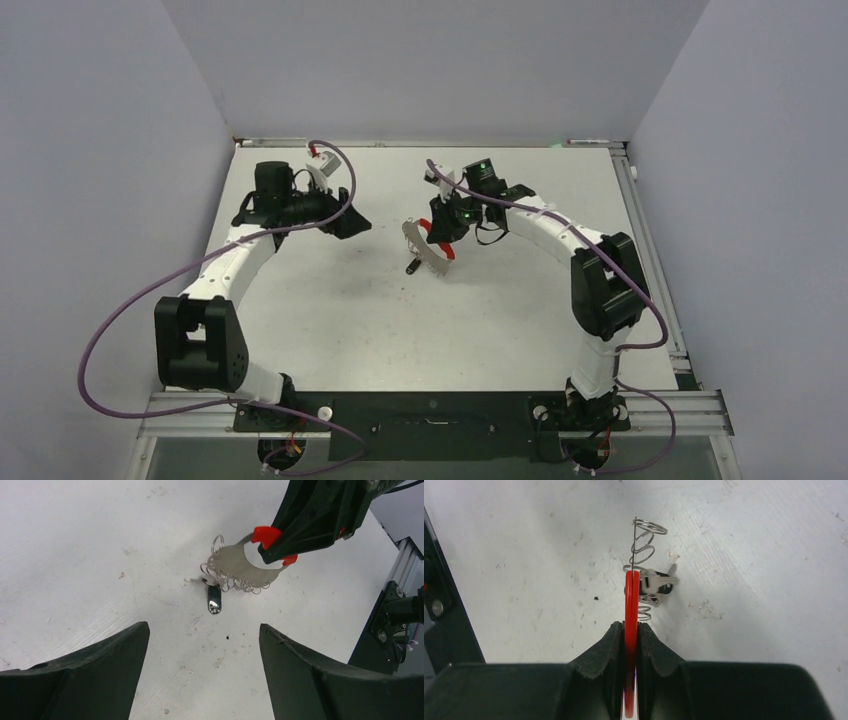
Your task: Remove the keys from the keyring
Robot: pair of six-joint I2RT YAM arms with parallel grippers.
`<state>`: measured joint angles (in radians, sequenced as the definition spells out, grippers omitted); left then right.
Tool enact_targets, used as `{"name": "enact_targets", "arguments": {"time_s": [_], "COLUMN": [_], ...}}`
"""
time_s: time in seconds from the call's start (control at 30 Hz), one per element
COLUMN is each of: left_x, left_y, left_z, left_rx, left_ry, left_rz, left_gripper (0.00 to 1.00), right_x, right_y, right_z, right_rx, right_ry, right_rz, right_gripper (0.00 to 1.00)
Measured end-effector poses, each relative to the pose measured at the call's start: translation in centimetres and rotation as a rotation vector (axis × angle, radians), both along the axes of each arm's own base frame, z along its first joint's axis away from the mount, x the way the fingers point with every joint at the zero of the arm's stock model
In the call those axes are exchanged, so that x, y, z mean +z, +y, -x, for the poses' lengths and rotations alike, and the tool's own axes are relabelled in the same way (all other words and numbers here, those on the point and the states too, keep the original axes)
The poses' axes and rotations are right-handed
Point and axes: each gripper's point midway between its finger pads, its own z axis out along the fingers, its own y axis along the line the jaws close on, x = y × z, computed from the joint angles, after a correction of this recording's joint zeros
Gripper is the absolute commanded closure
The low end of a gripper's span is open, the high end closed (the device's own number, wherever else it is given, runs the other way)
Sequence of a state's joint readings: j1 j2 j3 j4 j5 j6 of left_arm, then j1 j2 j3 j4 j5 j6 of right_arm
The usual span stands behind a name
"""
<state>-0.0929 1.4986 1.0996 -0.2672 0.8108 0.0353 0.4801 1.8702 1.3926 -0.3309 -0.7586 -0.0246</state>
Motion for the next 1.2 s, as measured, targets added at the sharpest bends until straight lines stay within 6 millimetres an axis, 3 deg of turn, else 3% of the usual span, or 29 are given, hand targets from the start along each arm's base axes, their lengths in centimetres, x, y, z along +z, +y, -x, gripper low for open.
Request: {"name": "enact_targets", "arguments": {"time_s": [0.13, 0.27, 0.4, 0.53, 0.8, 0.97, 1.2], "left_x": [1.7, 1.9, 2.0, 3.4, 5.4, 4.8, 1.5], "left_y": [-0.1, -1.2, -2.2, -3.2, -6.5, -8.0, -7.6], "left_z": [0.7, 2.2, 4.2, 5.6, 8.6, 10.2, 10.6], "left_rx": [-0.013, -0.074, -0.129, -0.203, -0.373, -0.45, -0.469], "left_ry": [-0.053, -0.074, -0.101, -0.155, -0.227, -0.225, -0.174], "left_rz": [0.067, 0.159, 0.266, 0.341, 0.392, 0.381, 0.28], "left_gripper": [0.2, 0.2, 0.22, 0.25, 0.48, 0.59, 0.75], "right_x": [1.5, 3.3, 4.0, 4.2, 6.0, 6.3, 6.4], "right_y": [0.2, 0.7, 0.8, 0.8, 2.1, 2.3, 2.1], "right_z": [2.7, 5.1, 6.6, 8.1, 10.2, 11.0, 11.4], "right_rx": [0.118, 0.238, 0.31, 0.364, 0.448, 0.469, 0.471], "right_ry": [-0.059, -0.101, -0.112, -0.1, -0.12, -0.108, -0.088], "right_rz": [0.115, 0.158, 0.184, 0.206, 0.207, 0.207, 0.211], "right_gripper": [0.95, 0.95, 0.95, 0.95, 0.95, 0.95, 0.95]}}
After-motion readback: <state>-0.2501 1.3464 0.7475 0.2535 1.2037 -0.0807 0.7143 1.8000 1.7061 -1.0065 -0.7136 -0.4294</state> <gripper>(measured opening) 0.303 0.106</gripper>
